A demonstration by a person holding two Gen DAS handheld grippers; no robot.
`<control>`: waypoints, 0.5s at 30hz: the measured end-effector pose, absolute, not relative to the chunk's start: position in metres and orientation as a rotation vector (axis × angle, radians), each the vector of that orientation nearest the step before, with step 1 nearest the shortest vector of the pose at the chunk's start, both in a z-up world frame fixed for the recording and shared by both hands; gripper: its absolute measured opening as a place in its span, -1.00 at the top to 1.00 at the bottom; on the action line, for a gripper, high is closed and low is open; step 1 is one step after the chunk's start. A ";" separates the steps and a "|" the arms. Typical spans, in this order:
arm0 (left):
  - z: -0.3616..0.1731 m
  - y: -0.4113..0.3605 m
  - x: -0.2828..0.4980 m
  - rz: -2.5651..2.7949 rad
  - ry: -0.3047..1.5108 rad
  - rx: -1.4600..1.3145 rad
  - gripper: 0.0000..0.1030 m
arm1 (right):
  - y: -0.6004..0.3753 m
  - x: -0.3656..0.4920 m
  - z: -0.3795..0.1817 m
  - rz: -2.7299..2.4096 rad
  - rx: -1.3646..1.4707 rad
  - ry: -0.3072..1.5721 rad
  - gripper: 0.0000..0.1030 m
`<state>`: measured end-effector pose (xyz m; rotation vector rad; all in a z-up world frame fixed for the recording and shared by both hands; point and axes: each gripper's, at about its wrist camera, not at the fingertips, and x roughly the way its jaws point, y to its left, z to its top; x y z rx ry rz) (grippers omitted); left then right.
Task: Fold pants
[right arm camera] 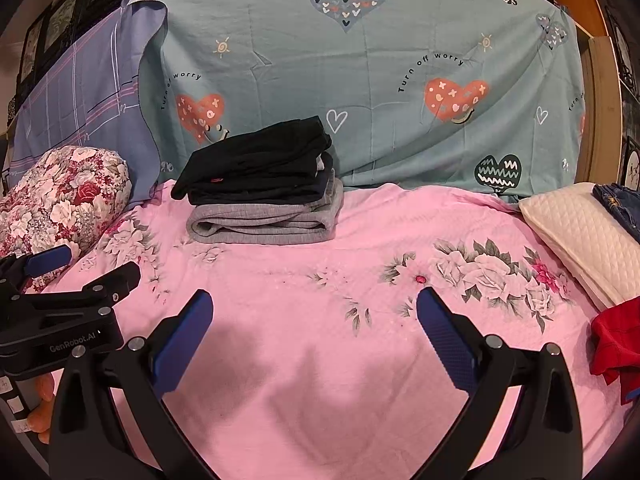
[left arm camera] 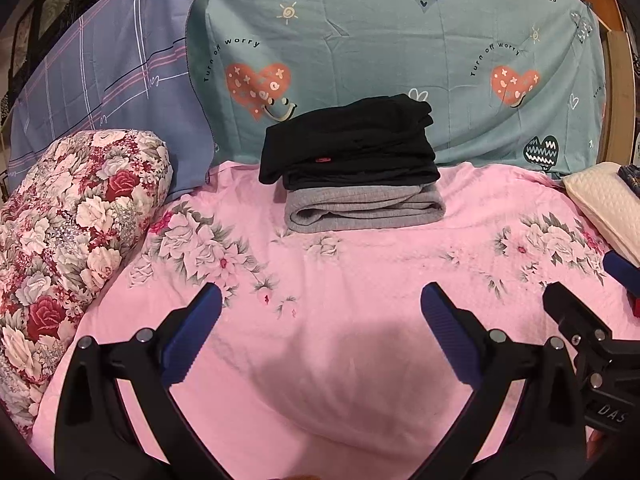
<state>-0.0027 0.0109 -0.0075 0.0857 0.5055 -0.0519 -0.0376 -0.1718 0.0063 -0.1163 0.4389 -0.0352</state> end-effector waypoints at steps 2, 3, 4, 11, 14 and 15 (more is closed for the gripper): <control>-0.007 0.011 -0.004 -0.057 0.503 0.084 -0.96 | -0.172 -0.037 0.006 -0.035 -0.112 0.447 -0.97; -0.008 0.010 -0.004 -0.058 0.502 0.084 -0.96 | -0.171 -0.037 0.006 -0.033 -0.110 0.450 -0.97; -0.008 0.010 -0.004 -0.055 0.501 0.084 -0.96 | -0.171 -0.037 0.006 -0.032 -0.110 0.450 -0.97; -0.010 0.010 -0.002 -0.046 0.510 0.082 -0.96 | -0.169 -0.038 0.006 -0.032 -0.126 0.435 -0.97; -0.012 0.012 -0.001 -0.038 0.517 0.074 -0.96 | -0.169 -0.038 0.006 -0.033 -0.123 0.439 -0.97; -0.013 0.012 -0.001 -0.034 0.522 0.072 -0.96 | -0.170 -0.038 0.006 -0.034 -0.121 0.439 -0.97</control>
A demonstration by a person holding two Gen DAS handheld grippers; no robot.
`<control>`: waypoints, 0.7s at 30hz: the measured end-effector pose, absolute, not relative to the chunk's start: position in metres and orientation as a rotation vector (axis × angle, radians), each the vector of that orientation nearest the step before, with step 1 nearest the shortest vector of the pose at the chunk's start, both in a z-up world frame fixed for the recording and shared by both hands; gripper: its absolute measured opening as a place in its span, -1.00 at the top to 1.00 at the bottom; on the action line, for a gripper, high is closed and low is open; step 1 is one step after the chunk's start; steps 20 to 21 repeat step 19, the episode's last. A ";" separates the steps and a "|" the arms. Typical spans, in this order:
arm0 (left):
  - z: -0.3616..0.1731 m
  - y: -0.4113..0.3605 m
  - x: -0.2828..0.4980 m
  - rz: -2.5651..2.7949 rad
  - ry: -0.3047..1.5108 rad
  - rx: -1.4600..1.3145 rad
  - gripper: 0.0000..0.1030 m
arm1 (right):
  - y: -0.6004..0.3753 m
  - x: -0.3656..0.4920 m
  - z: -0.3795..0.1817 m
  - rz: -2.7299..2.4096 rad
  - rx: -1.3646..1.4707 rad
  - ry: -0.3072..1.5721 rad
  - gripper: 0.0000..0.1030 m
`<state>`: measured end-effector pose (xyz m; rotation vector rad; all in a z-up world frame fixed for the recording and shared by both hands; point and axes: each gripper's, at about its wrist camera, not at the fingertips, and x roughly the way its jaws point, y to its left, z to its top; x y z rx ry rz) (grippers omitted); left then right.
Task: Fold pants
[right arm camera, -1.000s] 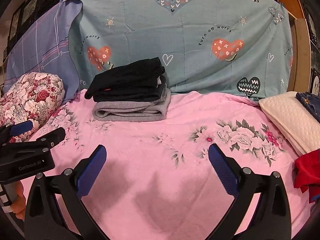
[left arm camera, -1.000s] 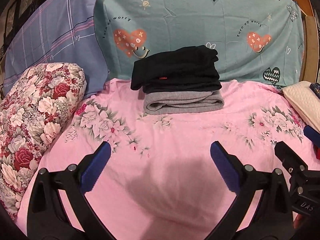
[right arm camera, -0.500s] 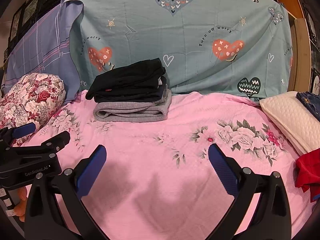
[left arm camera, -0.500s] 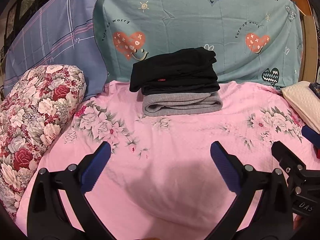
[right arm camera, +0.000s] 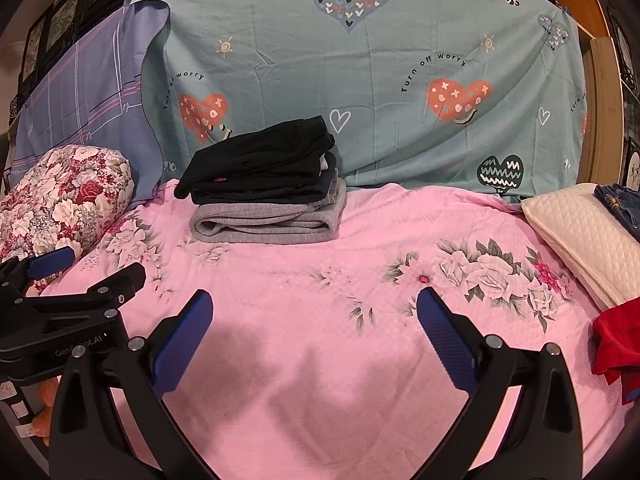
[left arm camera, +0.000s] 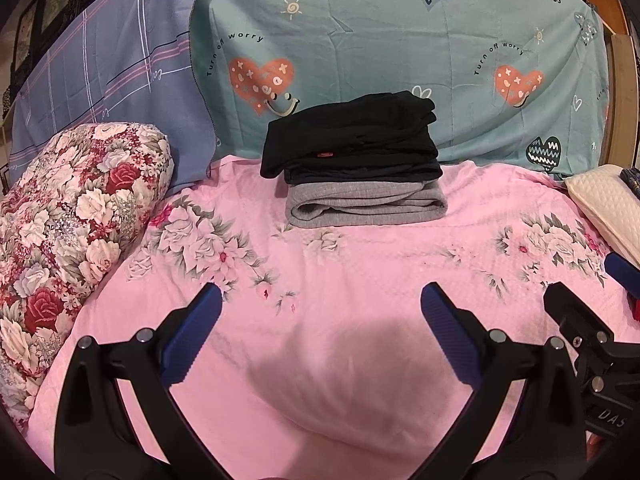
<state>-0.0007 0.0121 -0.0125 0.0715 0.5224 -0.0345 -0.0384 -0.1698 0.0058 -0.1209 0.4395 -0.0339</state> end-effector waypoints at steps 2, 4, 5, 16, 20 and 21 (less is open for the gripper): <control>-0.014 0.013 0.000 -0.021 0.530 0.067 -0.96 | -0.170 -0.038 0.006 -0.034 -0.119 0.441 -0.97; -0.016 0.014 0.000 0.005 0.534 0.066 -0.96 | -0.170 -0.038 0.006 -0.032 -0.118 0.441 -0.97; -0.017 0.015 -0.001 0.014 0.534 0.064 -0.95 | -0.170 -0.038 0.006 -0.030 -0.117 0.441 -0.97; -0.017 0.022 0.006 0.001 0.577 0.013 -0.95 | -0.166 -0.038 0.004 -0.035 -0.132 0.441 -0.97; -0.019 0.019 0.006 0.013 0.582 0.044 -0.95 | -0.168 -0.038 0.003 -0.041 -0.123 0.444 -0.97; -0.019 0.019 0.006 0.013 0.582 0.044 -0.95 | -0.168 -0.038 0.003 -0.041 -0.123 0.444 -0.97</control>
